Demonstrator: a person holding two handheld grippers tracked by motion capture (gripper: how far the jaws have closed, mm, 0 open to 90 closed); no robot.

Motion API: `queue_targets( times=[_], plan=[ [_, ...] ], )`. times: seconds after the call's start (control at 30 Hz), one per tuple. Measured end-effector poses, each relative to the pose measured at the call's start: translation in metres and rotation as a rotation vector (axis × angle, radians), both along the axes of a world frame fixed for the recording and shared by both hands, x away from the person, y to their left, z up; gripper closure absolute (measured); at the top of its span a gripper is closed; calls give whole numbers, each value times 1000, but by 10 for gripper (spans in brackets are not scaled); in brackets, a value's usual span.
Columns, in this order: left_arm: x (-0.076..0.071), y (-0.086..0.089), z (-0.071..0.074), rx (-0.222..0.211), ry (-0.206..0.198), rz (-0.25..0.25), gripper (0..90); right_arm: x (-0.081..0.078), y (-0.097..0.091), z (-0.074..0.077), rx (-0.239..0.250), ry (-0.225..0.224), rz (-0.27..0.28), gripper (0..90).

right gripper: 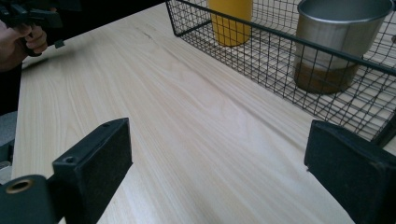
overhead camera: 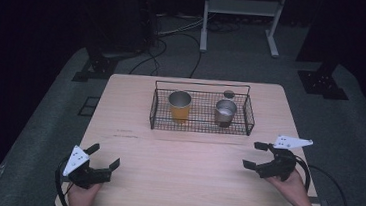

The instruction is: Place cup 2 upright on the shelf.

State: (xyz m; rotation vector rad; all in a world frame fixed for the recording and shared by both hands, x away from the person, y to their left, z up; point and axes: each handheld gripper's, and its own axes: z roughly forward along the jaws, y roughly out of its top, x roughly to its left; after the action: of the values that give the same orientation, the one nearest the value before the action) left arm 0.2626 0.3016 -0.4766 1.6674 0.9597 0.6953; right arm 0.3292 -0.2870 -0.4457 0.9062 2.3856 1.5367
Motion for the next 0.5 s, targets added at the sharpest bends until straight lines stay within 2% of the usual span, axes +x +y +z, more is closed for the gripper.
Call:
queue_targets(
  times=[0.4,0.5],
  plan=[
    [-2,0,0,-1,-1,2,17,-15,-12,-8,32,-6,-34,65],
    [-2,1,0,-2,0,3,17,-19,-14,-11,27,-7,-45,65]
  ],
)
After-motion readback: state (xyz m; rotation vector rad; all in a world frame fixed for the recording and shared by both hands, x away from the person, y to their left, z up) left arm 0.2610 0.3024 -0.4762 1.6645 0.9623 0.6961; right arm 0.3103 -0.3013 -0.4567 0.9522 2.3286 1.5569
